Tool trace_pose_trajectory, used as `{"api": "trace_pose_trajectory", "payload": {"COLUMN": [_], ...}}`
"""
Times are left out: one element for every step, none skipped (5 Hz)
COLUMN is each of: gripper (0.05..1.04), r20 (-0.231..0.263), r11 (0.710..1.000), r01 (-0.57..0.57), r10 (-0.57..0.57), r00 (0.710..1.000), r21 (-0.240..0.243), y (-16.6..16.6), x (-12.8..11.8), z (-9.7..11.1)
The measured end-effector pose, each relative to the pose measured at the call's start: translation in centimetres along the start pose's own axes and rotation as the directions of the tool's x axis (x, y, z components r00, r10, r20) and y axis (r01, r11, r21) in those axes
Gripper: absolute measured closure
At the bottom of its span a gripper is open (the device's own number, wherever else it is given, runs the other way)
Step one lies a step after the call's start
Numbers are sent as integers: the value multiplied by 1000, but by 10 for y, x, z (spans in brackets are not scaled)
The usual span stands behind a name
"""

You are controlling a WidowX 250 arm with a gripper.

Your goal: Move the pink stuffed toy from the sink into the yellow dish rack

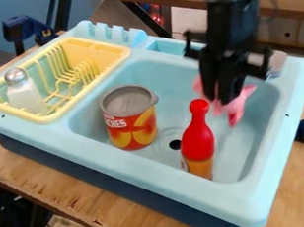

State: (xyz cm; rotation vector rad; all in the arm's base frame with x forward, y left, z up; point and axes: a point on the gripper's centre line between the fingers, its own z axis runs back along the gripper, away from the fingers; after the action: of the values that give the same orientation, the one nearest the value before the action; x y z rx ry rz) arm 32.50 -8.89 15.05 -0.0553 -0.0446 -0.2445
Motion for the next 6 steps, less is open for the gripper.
{"api": "trace_pose_trajectory", "payload": {"gripper": [853,853,853,853,853,853], "r20": [19,72,129,154,157,117], "r11": [999,999,995,978,960,941], "r01": [42,24,-78,-205,-277,-336], "r10": [-43,-27,70,196,269,330], "r00": [999,997,989,968,950,937], "r21": [16,45,56,43,35,36], "y": [-10,-7,18,62,96,124], "x": [-3,-15,-28,-37,-46,-58], "z": [27,67,93,102,104,101]}}
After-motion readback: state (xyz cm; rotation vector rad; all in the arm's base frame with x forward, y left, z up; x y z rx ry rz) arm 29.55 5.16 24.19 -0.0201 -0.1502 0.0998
